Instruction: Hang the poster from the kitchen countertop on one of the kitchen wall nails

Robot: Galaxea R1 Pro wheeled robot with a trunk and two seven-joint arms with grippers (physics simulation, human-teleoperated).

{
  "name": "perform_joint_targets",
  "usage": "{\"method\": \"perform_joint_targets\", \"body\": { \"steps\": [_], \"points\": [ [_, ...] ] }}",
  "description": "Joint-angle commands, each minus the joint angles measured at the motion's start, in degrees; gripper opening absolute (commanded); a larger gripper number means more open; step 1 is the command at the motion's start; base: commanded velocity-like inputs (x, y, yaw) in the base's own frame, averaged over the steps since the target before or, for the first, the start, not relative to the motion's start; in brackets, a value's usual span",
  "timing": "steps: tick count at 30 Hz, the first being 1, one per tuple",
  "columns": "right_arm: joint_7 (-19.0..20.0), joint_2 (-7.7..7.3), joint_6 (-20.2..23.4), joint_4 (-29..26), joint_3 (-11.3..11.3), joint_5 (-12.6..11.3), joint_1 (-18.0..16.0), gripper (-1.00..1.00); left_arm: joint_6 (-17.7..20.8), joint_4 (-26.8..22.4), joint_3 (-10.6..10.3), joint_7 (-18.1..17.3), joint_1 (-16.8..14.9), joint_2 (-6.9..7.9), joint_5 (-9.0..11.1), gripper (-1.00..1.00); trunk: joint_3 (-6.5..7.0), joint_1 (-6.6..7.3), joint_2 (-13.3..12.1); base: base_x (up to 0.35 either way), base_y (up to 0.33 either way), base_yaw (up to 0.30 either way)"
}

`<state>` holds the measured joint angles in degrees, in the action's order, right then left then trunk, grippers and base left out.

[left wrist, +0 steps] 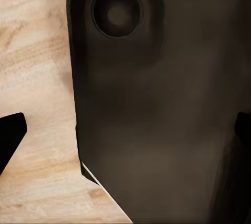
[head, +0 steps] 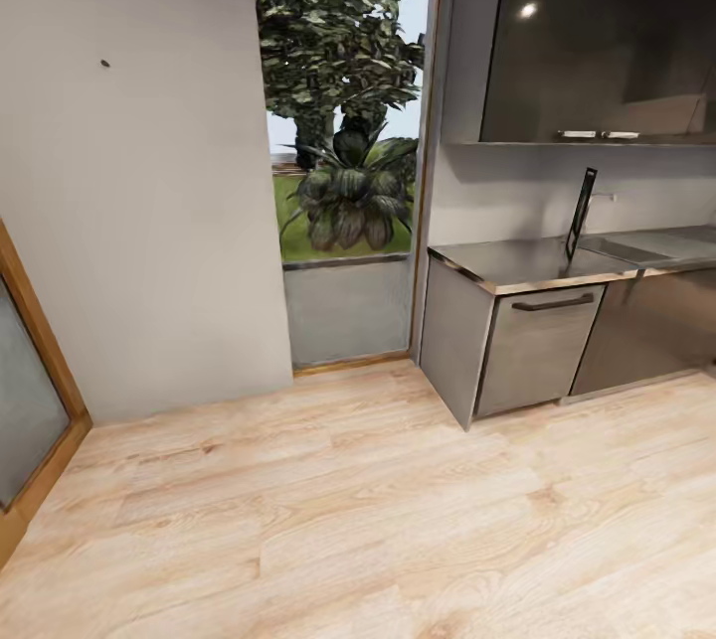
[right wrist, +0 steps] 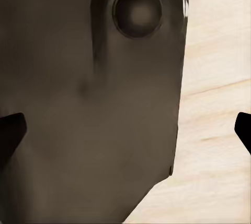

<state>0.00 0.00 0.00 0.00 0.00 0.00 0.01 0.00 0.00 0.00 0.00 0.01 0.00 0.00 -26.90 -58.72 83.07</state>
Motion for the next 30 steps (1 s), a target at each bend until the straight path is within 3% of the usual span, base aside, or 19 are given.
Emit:
{"method": "perform_joint_targets", "body": {
  "steps": [1,6,17,24,25,30],
  "points": [
    [0.0,0.0,0.0,0.0,0.0,0.0,-0.01,1.0,0.0,0.0,0.0,0.0,-0.01,0.0,0.0,1.0,-0.03,0.0,0.01,0.0,0.0,0.0],
    [-0.08,-0.32,-0.35,-0.98,0.1,0.16,-1.03,1.0,0.18,-1.3,0.0,-0.18,0.9,-1.61,0.07,1.0,-0.03,0.0,0.01,0.0,0.0,0.0],
    [-0.08,-0.44,-0.38,-1.14,0.09,0.16,-1.37,1.0,0.11,-1.63,0.09,-0.14,1.1,-1.88,0.01,1.0,-0.03,0.0,0.01,0.0,0.0,0.0],
    [-0.09,-1.12,-2.64,-3.44,-0.07,-0.15,-3.68,1.0,0.05,-3.87,0.18,-0.01,1.87,-2.75,-1.64,1.0,-0.03,0.0,0.01,0.0,0.0,0.0],
    [-0.12,-1.85,-13.15,-21.89,-0.08,-0.22,-6.22,1.0,0.02,-39.32,0.21,-0.02,1.9,-2.79,-9.37,1.0,-0.03,0.0,0.01,0.0,0.0,0.0],
    [-0.2,-2.58,-13.43,-22.96,-0.02,-0.17,-6.29,1.0,-0.12,-41.51,0.62,-0.07,1.92,-2.81,-10.32,1.0,-0.03,0.0,0.01,0.0,0.0,0.0]
  ]
}}
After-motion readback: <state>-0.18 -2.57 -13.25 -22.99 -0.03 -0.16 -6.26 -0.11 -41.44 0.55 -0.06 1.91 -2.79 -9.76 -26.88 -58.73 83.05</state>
